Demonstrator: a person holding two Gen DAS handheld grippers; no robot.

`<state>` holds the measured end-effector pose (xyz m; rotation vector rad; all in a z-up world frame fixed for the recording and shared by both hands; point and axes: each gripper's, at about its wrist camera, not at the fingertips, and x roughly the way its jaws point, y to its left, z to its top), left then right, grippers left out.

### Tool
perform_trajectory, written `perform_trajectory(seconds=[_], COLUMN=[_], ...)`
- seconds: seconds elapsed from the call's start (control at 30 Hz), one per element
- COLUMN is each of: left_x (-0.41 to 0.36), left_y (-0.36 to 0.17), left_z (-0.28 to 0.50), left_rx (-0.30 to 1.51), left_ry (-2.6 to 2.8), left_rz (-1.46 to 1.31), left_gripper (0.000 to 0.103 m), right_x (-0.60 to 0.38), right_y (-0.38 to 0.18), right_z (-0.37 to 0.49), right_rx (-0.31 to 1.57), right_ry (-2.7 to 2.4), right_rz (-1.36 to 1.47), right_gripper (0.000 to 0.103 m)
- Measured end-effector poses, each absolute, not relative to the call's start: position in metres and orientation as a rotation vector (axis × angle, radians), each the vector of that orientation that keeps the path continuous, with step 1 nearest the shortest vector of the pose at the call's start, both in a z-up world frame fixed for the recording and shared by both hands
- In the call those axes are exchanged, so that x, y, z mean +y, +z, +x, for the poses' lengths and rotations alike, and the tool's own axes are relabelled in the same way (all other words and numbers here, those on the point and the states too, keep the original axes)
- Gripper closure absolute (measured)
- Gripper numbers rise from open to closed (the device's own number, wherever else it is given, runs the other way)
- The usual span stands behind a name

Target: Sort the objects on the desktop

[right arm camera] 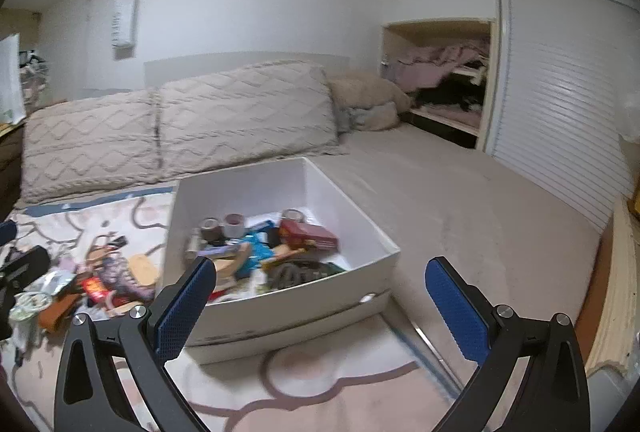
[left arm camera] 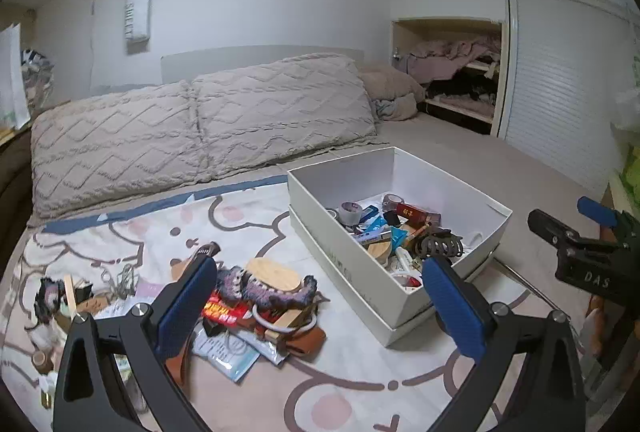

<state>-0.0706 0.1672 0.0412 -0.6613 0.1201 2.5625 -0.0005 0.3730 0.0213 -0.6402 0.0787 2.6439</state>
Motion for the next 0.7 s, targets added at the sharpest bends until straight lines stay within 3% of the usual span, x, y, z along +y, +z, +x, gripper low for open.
perform_trajectory(seconds=[0.7], left_x=[0.088], left_y=[0.053], left_z=[-0.012], left_rx=[0.075], left_ry=[2.689], left_rz=[-0.563], left_gripper=[0.000], right_x=[0.307], right_y=[0.015], right_z=[0.048], right_rx=[0.087], right_ry=[2.686], right_rz=[-0.572], right_gripper=[0.000])
